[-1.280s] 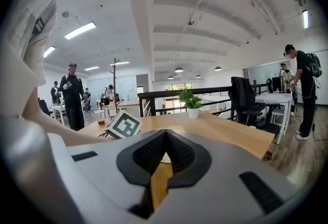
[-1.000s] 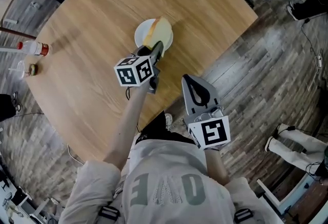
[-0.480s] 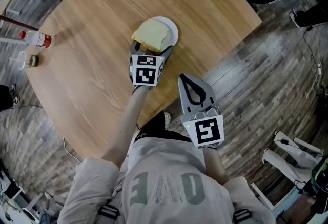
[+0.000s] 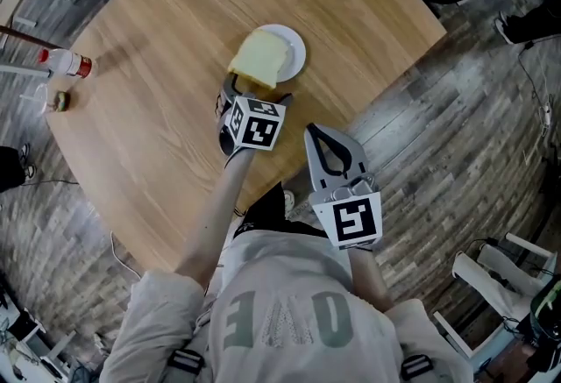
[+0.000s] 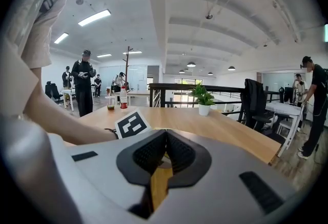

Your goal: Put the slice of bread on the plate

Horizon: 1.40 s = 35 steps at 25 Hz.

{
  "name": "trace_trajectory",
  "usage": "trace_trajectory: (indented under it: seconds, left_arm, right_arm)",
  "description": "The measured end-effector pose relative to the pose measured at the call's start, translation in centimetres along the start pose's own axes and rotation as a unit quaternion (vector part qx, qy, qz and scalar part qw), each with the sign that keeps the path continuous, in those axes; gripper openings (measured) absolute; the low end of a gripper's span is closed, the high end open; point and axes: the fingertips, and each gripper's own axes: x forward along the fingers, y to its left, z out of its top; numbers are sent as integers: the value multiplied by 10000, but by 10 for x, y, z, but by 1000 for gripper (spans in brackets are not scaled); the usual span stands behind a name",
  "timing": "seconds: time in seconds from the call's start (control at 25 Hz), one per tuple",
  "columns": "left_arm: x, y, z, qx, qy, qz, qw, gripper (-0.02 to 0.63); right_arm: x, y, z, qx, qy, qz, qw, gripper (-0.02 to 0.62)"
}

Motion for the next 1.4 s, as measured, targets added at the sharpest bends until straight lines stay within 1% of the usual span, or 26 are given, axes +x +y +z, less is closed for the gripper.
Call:
trace_trajectory:
  seconds: [0.28, 0.44, 0.56, 0.64, 0.72, 0.8, 0.84, 0.88, 0.96, 1.04, 1.16, 1.2, 1.24, 1.28, 1.36, 1.4]
  left_arm:
    - [-11, -21, -31, -197, 342, -337, 9987, 568]
    - [-23, -21, -32, -243, 244, -272, 9990, 568]
    - [-37, -21, -23, -284, 24, -268, 9992, 568]
    - [-55, -24, -10, -194, -216, -342, 9990, 568]
    - [-80, -26, 10, -19, -601, -322, 9977, 568]
    - [-112, -24, 37, 131, -1165, -186, 9929, 566]
    - [-129, -23, 52, 197, -1507, -108, 9883, 566]
    - [-148, -22, 68, 267, -1875, -40, 9819, 566]
    - [-188, -25, 101, 385, -2609, 60, 9646, 566]
    - [-228, -28, 126, 353, -3286, 123, 9437, 566]
    - [-286, -31, 147, 77, -4164, 132, 9091, 565]
    - [-302, -32, 150, 15, -4373, 165, 8992, 565]
    - [-315, -32, 152, -5, -4521, 236, 8917, 563]
    - [-325, -31, 153, 6, -4605, 337, 8870, 561]
    - [-341, -27, 152, 46, -4679, 547, 8821, 545]
    - [-350, -24, 151, 80, -4745, 602, 8782, 496]
  right_arm:
    - [-8, 8, 7, -14, -118, 28, 9999, 17]
    - [-14, 17, 10, -108, -145, 59, 9998, 17]
    - [-19, 24, 12, -151, -198, 81, 9997, 17]
    - [-23, 26, 14, -210, -231, 59, 9995, 17]
    - [-28, 24, 17, -230, -297, -31, 9993, 17]
    - [-34, 18, 24, -139, -448, -148, 9988, 17]
    - [-37, 14, 30, -86, -552, -205, 9982, 17]
    - [-41, 9, 36, -58, -672, -269, 9974, 17]
    - [-48, -3, 53, -84, -983, -425, 9942, 17]
    - [-57, -13, 75, -15, -1365, -566, 9890, 17]
    - [-71, -16, 108, 78, -1887, -579, 9803, 17]
    - [-77, -16, 117, 51, -2031, -574, 9775, 17]
    - [-83, -16, 124, 17, -2161, -579, 9746, 17]
    - [-89, -15, 131, -8, -2279, -586, 9719, 17]
    - [-99, -10, 139, -29, -2455, -583, 9676, 17]
    - [-103, -8, 141, -37, -2509, -581, 9663, 17]
